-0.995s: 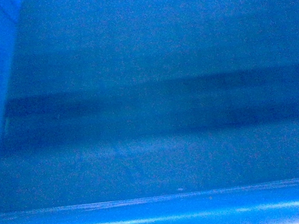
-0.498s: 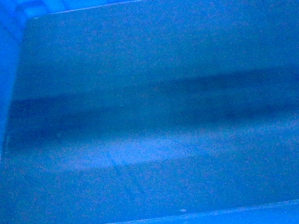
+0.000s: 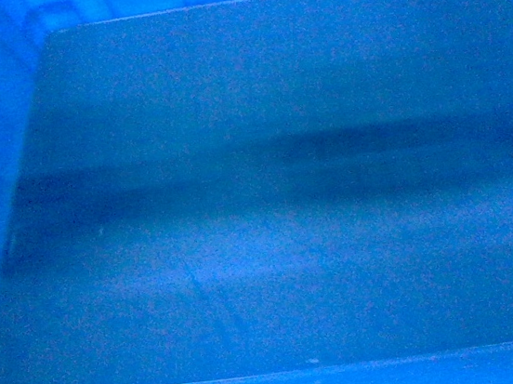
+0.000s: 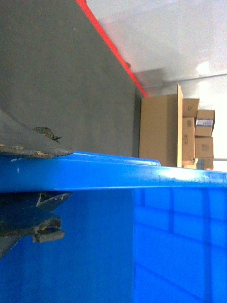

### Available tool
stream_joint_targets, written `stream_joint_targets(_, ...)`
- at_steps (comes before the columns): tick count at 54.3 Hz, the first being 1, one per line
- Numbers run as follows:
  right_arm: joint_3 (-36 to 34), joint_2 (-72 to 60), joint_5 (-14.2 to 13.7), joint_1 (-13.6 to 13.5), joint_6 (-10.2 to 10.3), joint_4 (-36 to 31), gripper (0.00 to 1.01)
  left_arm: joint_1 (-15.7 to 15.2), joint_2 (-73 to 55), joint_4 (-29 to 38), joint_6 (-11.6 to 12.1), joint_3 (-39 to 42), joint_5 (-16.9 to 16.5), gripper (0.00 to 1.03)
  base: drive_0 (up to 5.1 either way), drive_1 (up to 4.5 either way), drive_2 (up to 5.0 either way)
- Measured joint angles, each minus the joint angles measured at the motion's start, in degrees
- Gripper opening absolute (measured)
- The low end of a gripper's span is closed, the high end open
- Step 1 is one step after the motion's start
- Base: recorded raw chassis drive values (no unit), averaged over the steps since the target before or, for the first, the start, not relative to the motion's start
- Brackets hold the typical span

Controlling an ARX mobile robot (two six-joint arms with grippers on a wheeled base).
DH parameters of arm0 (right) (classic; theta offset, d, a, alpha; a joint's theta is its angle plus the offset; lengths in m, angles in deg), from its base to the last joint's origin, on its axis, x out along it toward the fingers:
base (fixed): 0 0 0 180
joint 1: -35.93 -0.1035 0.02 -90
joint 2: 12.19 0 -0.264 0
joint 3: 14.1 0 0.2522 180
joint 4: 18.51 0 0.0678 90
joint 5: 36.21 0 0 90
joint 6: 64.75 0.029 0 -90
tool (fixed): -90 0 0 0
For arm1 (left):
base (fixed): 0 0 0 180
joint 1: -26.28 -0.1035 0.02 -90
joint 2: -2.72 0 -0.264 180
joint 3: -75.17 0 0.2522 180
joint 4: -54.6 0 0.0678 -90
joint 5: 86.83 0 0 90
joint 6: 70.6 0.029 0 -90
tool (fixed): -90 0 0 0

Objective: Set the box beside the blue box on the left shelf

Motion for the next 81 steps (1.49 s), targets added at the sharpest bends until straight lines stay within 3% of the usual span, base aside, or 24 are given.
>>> stream_joint_targets(81,0.0,0.0,-0.3,0.0,-0.2,0.0,0.2,0.1,0.0,0.0,-0.2,0.0,0.0,0.13,-1.2,-1.19,-1.2)
